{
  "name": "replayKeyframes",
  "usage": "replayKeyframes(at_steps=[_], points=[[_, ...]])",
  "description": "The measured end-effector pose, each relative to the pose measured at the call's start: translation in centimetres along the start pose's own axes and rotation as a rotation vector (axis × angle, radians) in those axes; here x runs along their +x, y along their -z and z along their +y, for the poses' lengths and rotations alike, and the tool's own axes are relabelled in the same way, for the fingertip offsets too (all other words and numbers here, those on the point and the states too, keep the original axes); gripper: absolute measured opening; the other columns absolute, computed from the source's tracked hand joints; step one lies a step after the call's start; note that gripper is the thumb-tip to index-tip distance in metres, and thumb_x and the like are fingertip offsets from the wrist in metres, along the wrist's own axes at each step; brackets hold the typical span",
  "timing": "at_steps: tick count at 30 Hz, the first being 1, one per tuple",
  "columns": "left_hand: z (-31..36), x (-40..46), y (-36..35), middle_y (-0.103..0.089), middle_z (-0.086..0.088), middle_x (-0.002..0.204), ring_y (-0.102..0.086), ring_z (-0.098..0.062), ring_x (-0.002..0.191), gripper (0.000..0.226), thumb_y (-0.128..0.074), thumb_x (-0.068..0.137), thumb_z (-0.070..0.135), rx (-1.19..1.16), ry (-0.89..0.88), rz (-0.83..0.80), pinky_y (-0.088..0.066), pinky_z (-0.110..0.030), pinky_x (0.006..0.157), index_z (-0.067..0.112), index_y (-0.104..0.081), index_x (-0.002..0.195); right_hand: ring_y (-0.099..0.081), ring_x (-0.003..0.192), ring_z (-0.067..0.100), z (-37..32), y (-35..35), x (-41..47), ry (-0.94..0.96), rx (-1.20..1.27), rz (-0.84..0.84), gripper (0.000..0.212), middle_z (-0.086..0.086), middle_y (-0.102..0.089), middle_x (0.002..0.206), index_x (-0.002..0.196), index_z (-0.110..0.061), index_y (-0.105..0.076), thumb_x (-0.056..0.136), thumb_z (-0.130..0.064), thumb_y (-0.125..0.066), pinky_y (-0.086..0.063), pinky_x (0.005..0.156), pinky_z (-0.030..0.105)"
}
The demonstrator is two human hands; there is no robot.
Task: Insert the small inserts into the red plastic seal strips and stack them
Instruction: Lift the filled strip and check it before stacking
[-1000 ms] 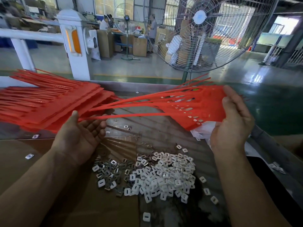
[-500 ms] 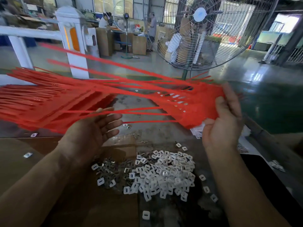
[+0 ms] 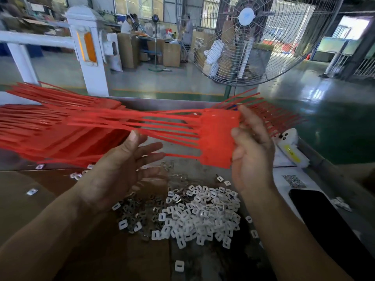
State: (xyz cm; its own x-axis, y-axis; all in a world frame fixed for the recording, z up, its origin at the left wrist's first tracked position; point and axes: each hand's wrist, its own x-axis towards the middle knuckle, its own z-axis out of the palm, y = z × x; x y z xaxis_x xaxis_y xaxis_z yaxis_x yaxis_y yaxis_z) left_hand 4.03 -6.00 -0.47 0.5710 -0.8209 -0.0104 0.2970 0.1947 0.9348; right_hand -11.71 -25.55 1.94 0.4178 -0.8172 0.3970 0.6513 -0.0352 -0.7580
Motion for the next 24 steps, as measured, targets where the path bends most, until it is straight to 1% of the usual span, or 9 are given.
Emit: replayKeyframes(at_steps=[2, 4, 8, 11, 14, 16, 18, 20, 24], points=[[0.1, -0.1, -0.2, -0.067, -0.007, 0.135, -0.065, -0.027, 0.123, 0.125, -0.088, 0.045, 0.076, -0.062, -0.019, 0.020, -0.061, -0.038, 0.083, 0.016, -0.040, 0.144, -0.055, 0.066, 0.005, 0.5, 0.0, -0.5, -0.068, -0.062, -0.083, 0.044, -0.007, -0.060, 0.076, 0.114, -0.016, -0.068, 0.075, 0.002, -0.061, -0.048, 0.060, 0.017], [0.2, -0.1, -0.3, -0.067, -0.010, 0.133, -0.065, -0.030, 0.122, 0.124, -0.090, 0.043, 0.074, -0.142, -0.019, 0.039, -0.061, -0.041, 0.086, 0.014, -0.043, 0.141, -0.055, 0.072, 0.013, 0.8, 0.3, -0.9, -0.116, -0.144, -0.136, 0.034, -0.001, -0.059, 0.080, 0.103, -0.017, -0.067, 0.074, -0.001, -0.061, -0.050, 0.064, 0.025], [0.1, -0.1, -0.2, -0.068, -0.013, 0.132, -0.064, -0.032, 0.123, 0.097, -0.088, 0.051, 0.073, -0.194, -0.037, 0.028, -0.058, -0.045, 0.093, 0.015, -0.064, 0.125, -0.046, 0.060, 0.005, 0.2, 1.0, -1.4, 0.036, -0.443, -0.300, 0.009, -0.011, -0.054, 0.065, 0.074, -0.023, -0.066, 0.079, -0.016, -0.065, -0.036, 0.062, 0.021], [-0.1, -0.2, -0.2, -0.066, -0.012, 0.134, -0.063, -0.031, 0.125, 0.077, -0.081, 0.065, 0.071, -0.145, -0.048, 0.023, -0.058, -0.045, 0.094, 0.022, -0.072, 0.123, -0.049, 0.060, 0.031, -0.1, 1.1, -1.9, 0.049, -0.555, -0.429, 0.029, 0.013, -0.054, 0.061, 0.062, -0.025, -0.064, 0.088, -0.038, -0.064, -0.037, 0.064, 0.031], [-0.5, 0.0, 0.0, -0.068, -0.013, 0.130, -0.064, -0.035, 0.123, 0.041, -0.068, 0.091, 0.041, -0.135, -0.066, 0.089, -0.060, -0.043, 0.086, 0.015, -0.070, 0.123, -0.053, 0.058, 0.024, 0.0, 0.9, -2.3, -0.035, -0.570, -0.503, 0.045, 0.015, -0.053, 0.057, 0.055, -0.018, -0.064, 0.090, -0.046, -0.061, -0.042, 0.069, 0.023], [-0.8, 0.2, 0.2, -0.069, -0.018, 0.128, -0.068, -0.035, 0.115, 0.033, -0.061, 0.095, 0.022, -0.161, -0.087, 0.113, -0.061, -0.042, 0.083, 0.005, -0.066, 0.123, -0.057, 0.058, 0.014, 0.0, 0.9, -2.3, -0.103, -0.559, -0.511, 0.052, 0.009, -0.057, 0.056, 0.056, -0.009, -0.064, 0.090, -0.048, -0.061, -0.045, 0.070, 0.022], [-0.8, 0.2, 0.2, -0.071, -0.018, 0.121, -0.072, -0.033, 0.106, 0.026, -0.060, 0.094, 0.015, -0.197, -0.121, 0.101, -0.061, -0.041, 0.081, 0.006, -0.070, 0.116, -0.061, 0.060, 0.024, 0.0, 0.6, -2.3, -0.209, -0.516, -0.457, 0.053, 0.012, -0.064, 0.063, 0.061, -0.009, -0.066, 0.087, -0.055, -0.062, -0.045, 0.061, 0.035], [-0.6, 0.2, 0.2, -0.072, -0.018, 0.119, -0.073, -0.030, 0.102, 0.024, -0.059, 0.092, 0.014, -0.218, -0.153, 0.077, -0.061, -0.040, 0.079, 0.010, -0.074, 0.110, -0.066, 0.059, 0.028, 0.0, 0.3, -2.2, -0.322, -0.427, -0.346, 0.044, 0.017, -0.071, 0.074, 0.070, -0.016, -0.068, 0.083, -0.059, -0.065, -0.046, 0.050, 0.034], [-0.3, -0.1, 0.1, -0.072, -0.016, 0.121, -0.073, -0.027, 0.103, 0.028, -0.053, 0.096, 0.013, -0.208, -0.180, -0.020, -0.061, -0.038, 0.079, 0.013, -0.075, 0.114, -0.070, 0.055, 0.019, 0.3, 0.2, -1.5, -0.576, -0.210, -0.115, 0.051, 0.012, -0.076, 0.083, 0.110, -0.013, -0.066, 0.081, -0.055, -0.071, -0.053, 0.044, 0.027]])
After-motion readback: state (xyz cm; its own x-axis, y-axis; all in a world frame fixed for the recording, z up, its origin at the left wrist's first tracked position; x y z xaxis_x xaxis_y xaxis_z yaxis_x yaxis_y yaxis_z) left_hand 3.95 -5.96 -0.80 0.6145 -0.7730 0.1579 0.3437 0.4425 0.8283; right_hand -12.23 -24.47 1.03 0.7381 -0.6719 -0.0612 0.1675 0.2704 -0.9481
